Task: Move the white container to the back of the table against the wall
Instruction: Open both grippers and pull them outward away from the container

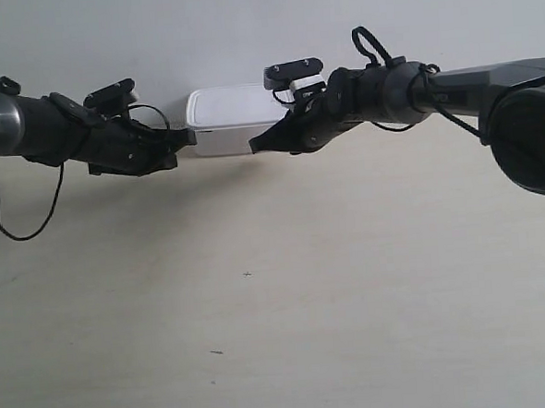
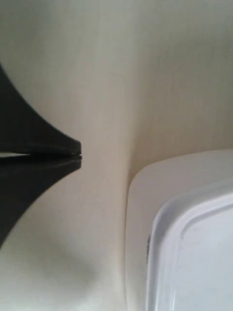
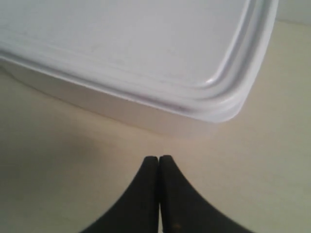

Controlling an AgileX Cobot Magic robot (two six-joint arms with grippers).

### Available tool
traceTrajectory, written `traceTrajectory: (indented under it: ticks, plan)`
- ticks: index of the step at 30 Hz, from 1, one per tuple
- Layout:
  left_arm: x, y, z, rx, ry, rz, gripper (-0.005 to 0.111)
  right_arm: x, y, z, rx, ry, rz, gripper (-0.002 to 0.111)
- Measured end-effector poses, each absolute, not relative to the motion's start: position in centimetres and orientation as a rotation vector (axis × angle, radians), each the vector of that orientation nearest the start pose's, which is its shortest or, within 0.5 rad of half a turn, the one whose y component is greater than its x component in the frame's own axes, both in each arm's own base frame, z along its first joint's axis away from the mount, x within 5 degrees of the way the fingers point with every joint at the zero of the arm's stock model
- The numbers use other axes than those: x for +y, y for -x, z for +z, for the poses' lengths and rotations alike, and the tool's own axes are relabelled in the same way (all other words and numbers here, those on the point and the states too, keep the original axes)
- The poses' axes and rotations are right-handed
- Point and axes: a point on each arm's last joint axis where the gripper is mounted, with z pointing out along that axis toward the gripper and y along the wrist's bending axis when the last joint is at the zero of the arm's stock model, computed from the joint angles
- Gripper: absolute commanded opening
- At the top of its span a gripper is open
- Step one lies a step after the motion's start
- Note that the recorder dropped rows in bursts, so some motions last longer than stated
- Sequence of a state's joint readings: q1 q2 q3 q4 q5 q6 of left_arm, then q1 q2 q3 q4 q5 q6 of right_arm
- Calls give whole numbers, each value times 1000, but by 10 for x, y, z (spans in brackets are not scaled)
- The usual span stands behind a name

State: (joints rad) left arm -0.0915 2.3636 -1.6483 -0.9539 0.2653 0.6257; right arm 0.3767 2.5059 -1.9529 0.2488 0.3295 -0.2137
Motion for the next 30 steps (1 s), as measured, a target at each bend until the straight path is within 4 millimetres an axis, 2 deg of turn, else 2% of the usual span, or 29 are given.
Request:
traceTrajectory:
  ticks: [6,12,16,20,23,30]
  plan:
    - [-62,-481,123,2372,165,-432,0,202,-500,118,2387,424,242,0]
    - [-59,-452,154,2351,194,-430,0,187,-473,137,2409,414,182,0]
    - [-57,-425,179,2327,260,-470,0,176,-445,159,2396,372,196,0]
    - [-61,-393,200,2309,250,-479,0,162,-410,175,2385,315,223,0]
    - [-68,-366,220,2283,211,-497,0,152,-384,197,2344,292,242,0]
    - [-75,-292,259,2234,89,-559,0,127,-322,244,2229,257,282,0]
